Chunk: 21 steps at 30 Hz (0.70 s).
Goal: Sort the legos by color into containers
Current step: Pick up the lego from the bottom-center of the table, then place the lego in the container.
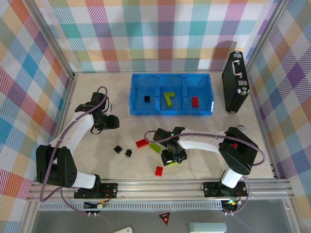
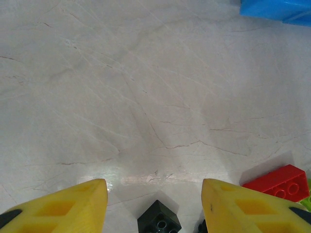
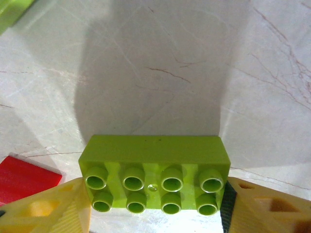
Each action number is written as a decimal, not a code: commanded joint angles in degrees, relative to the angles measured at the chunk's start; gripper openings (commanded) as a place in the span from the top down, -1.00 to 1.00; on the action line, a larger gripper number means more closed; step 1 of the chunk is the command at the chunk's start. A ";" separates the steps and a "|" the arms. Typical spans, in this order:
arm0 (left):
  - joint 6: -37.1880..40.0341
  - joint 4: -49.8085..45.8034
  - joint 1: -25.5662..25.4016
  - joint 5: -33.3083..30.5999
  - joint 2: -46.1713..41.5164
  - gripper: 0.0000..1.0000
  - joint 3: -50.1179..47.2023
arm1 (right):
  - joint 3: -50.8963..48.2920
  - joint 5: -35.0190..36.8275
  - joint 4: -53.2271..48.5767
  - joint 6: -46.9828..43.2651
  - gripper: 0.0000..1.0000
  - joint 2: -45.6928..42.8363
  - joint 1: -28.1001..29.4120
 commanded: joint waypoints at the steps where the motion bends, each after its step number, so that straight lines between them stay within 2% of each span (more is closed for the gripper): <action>1: 0.88 0.80 0.85 1.01 -0.87 -0.07 -0.90 | 1.79 0.77 -2.50 0.18 -0.28 -0.70 0.43; 11: 0.89 0.97 1.33 1.27 -1.61 -0.07 -0.98 | 7.20 1.72 -6.06 -3.09 -0.27 -2.29 -2.01; 21: 0.97 1.23 1.61 1.67 -2.46 -0.07 -0.99 | 18.84 2.69 -7.97 -10.59 -0.27 -1.10 -11.04</action>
